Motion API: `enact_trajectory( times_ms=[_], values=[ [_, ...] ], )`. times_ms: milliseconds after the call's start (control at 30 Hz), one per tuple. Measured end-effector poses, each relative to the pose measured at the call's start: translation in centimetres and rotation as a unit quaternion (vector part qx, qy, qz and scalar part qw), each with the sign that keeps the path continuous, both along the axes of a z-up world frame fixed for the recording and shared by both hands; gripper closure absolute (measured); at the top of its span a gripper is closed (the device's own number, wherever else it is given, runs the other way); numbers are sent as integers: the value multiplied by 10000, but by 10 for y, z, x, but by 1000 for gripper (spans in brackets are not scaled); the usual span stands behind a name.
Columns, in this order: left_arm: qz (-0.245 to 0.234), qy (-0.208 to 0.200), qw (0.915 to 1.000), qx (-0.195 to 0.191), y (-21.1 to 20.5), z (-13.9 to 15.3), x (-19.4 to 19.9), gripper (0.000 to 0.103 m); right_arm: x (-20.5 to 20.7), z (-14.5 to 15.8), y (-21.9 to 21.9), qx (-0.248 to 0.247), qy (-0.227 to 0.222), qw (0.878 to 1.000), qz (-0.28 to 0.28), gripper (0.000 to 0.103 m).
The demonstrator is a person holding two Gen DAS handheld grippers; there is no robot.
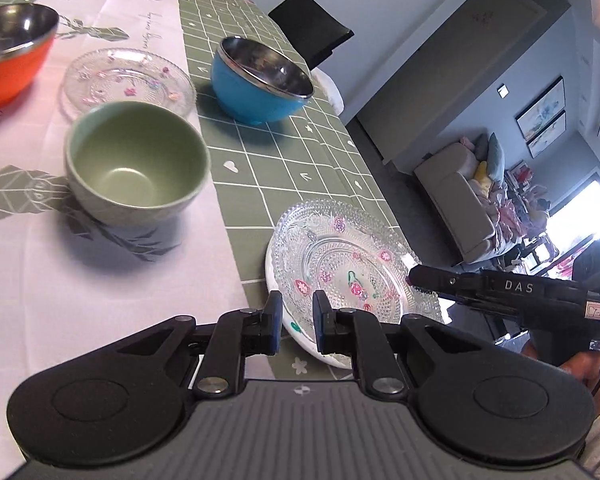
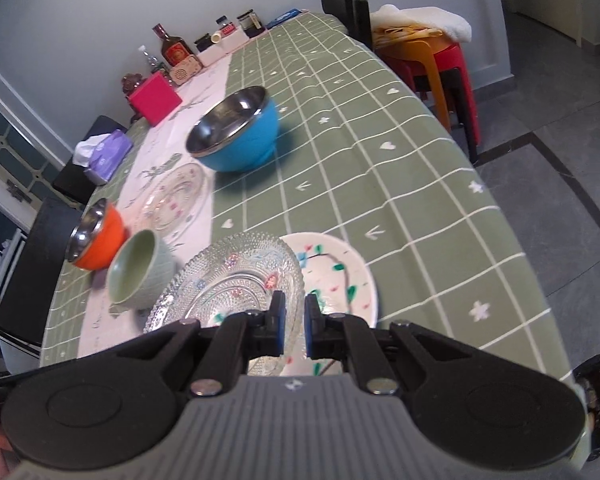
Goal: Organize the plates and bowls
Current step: 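Lower the glass plate onto the Fruity plate and open the left gripper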
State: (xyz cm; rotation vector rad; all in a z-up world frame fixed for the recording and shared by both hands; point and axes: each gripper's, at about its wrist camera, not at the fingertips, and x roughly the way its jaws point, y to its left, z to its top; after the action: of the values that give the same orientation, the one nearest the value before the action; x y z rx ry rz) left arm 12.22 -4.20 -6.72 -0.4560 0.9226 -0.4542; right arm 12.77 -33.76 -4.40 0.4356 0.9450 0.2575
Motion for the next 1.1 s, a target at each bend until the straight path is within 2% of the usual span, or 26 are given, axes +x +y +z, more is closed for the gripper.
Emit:
enact_trajectory(
  times_ms=[133,367,767,1100],
  values=[
    [-64,59,9999,-72,-6,-8,4,86,10,-6,-4,-180,93,9998,-49,96],
    [-172,-34,9998,91,-15,-10,5,86,13,-14,-2,-454,199,9988,-46,95],
    [-247,-294,9978,543,-26,-7,1,86,15,-19,3,-681,308,9972,-56,95],
    [-290,-329,9957,815,-31,-11,0,86,17,-20,4,-795,342,9962,-44,95]
  ],
)
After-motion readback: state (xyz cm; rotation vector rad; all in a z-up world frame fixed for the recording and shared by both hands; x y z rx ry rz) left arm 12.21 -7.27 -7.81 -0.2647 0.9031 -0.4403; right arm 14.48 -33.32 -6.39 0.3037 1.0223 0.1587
